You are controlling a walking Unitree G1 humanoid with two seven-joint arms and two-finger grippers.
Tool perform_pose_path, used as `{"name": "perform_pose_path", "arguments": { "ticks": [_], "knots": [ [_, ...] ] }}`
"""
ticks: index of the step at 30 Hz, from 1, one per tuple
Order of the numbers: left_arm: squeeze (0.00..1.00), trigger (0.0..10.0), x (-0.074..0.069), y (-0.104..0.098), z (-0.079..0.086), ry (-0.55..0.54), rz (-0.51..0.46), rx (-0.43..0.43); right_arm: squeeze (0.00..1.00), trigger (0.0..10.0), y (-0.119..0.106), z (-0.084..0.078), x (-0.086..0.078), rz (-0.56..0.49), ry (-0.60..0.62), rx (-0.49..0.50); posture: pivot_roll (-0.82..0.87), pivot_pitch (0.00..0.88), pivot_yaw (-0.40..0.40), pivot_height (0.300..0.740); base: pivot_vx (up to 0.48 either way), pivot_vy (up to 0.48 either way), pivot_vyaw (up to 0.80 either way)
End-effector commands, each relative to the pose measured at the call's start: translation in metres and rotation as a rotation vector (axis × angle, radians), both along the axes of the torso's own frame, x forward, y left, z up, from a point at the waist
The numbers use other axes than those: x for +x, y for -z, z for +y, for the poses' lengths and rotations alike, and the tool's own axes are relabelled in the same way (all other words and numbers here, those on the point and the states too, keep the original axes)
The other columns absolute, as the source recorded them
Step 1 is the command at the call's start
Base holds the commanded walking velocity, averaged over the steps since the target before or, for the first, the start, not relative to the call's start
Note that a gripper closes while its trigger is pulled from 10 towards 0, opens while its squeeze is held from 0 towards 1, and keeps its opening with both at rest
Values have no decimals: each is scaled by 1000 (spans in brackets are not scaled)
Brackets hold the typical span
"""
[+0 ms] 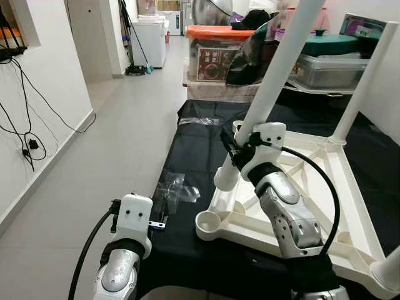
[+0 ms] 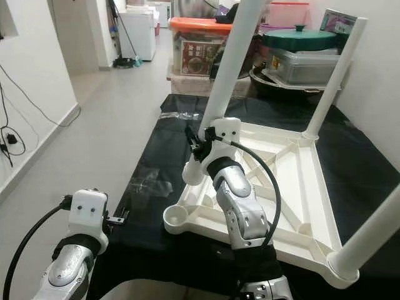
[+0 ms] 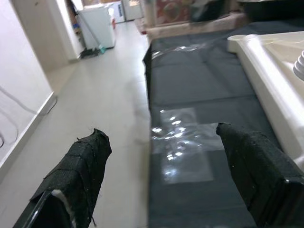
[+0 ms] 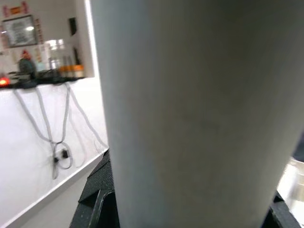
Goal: Building children table
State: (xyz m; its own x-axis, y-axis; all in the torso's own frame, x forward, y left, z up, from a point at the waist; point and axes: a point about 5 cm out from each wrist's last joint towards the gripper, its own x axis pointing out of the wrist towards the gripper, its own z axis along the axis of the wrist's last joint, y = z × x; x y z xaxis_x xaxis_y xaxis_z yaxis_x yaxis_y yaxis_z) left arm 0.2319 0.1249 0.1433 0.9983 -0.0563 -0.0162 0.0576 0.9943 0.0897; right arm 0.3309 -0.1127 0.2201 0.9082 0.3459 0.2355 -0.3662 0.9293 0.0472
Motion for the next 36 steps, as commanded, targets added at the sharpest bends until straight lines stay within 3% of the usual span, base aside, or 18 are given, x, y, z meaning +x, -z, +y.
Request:
{"name": "perform_pose_path", "arguments": {
  "ticks": [1,7,18,24,36],
  "knots": [
    [0,10000,-2,4,1,-10,23,5,0,10000,-6,6,-1,-28,-28,2,88,0,-61,740,0,0,800],
    [0,10000,-3,5,0,-4,31,4,0,10000,-6,6,-1,-18,-31,14,91,0,-68,740,0,0,784],
    [0,10000,-6,10,-6,39,52,-3,0,10000,0,-3,5,30,-2,24,83,0,-67,740,0,0,0],
    [0,10000,-8,11,-8,43,61,-8,0,10000,1,-2,3,32,-9,29,84,2,-70,740,-272,0,0],
    [0,10000,-9,9,-8,36,51,-1,0,10000,-2,-1,3,22,-8,36,83,3,-71,740,0,0,0]
  ]
}}
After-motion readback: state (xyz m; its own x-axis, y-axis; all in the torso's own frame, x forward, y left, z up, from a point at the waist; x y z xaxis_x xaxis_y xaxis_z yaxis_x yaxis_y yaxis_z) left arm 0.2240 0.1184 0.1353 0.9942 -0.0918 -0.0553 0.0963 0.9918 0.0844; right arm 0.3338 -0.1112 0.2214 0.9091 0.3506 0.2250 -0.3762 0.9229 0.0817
